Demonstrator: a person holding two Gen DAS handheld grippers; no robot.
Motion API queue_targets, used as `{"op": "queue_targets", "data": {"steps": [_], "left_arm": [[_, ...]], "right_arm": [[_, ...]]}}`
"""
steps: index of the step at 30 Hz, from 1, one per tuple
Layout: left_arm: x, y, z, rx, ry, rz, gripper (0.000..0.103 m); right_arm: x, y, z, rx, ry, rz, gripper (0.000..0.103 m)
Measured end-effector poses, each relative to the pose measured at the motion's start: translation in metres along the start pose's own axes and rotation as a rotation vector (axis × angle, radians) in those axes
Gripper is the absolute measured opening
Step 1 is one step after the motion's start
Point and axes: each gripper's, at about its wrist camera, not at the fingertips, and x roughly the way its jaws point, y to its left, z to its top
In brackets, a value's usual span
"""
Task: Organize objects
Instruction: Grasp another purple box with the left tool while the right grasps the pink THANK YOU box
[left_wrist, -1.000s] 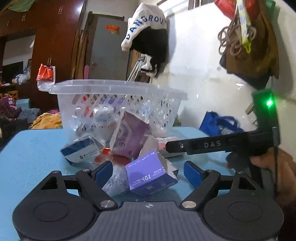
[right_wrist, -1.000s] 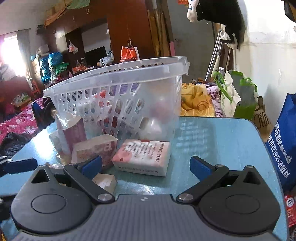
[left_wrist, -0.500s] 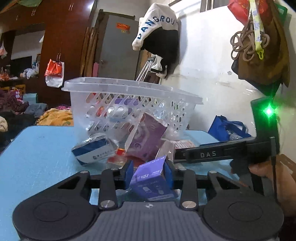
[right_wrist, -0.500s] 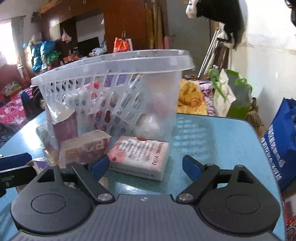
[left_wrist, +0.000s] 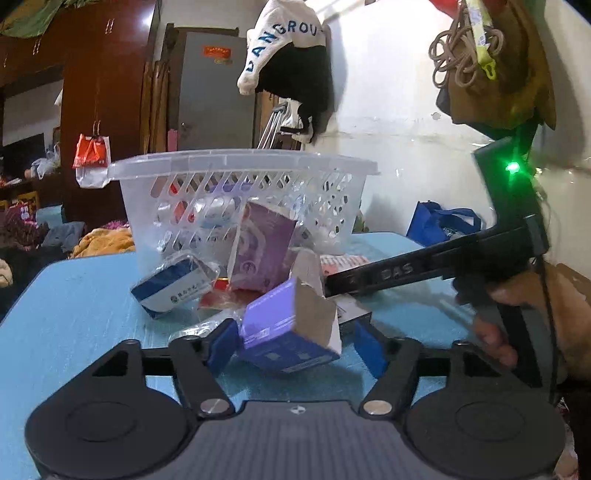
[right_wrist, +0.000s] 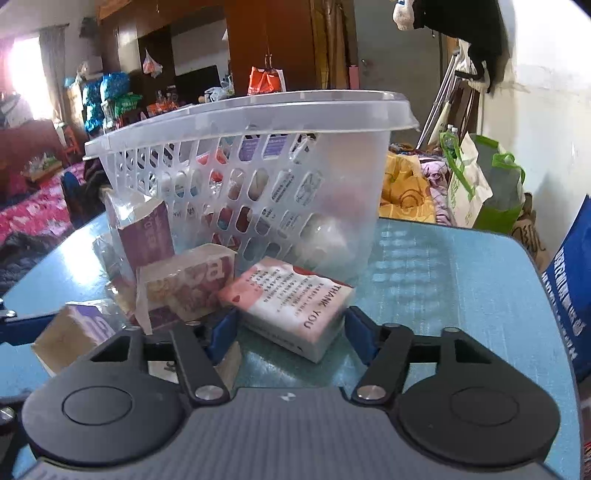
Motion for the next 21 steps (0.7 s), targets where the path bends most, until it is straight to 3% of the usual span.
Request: {"op": "queue_targets", "data": {"steps": [2,6,7,8,9,17,18,20,21], "left_arm": [[0.001,-0.002,0.001,0.005,0.003,0.010,0.074],[0.003,-0.011,-0.002,0.061,0.003,0.037,0.078],[0.004,-0.012,-0.002,0.065,0.005,0.047,0.077],[0.003,-0.011,-0.003,0.059,0.001,0.049,0.074],[0.001,-0.010,-0.003,0.050,-0.009,0.056,0.064],[-0.009,0.005,-0.005,-0.020,-0.066,0.070,0.064],[-0.009,0.006,-0.006,-0.016,-0.066,0.067,0.064],[-0.010,0.007,-0.006,-0.014,-0.062,0.052,0.064],[-0.009,0.007,-0.005,-0.013,-0.062,0.051,0.064]], "right_arm": [[-0.002,-0.004,-0.001,0.019,-0.001,0.009,0.058],[-0.011,-0.009,-0.004,0.052,-0.029,0.026,0.058],[-0.012,-0.009,-0.004,0.056,-0.035,0.024,0.059],[-0.012,-0.010,-0.004,0.060,-0.034,0.025,0.066],[-0.011,-0.010,-0.004,0.062,-0.029,0.026,0.071],[0.005,0.002,0.006,-0.011,-0.017,0.000,0.073],[0.007,0.004,0.007,-0.032,-0.014,-0.004,0.075],[0.016,0.008,0.011,-0.077,0.000,-0.045,0.096],[0.019,0.009,0.012,-0.092,0.009,-0.051,0.096]]}}
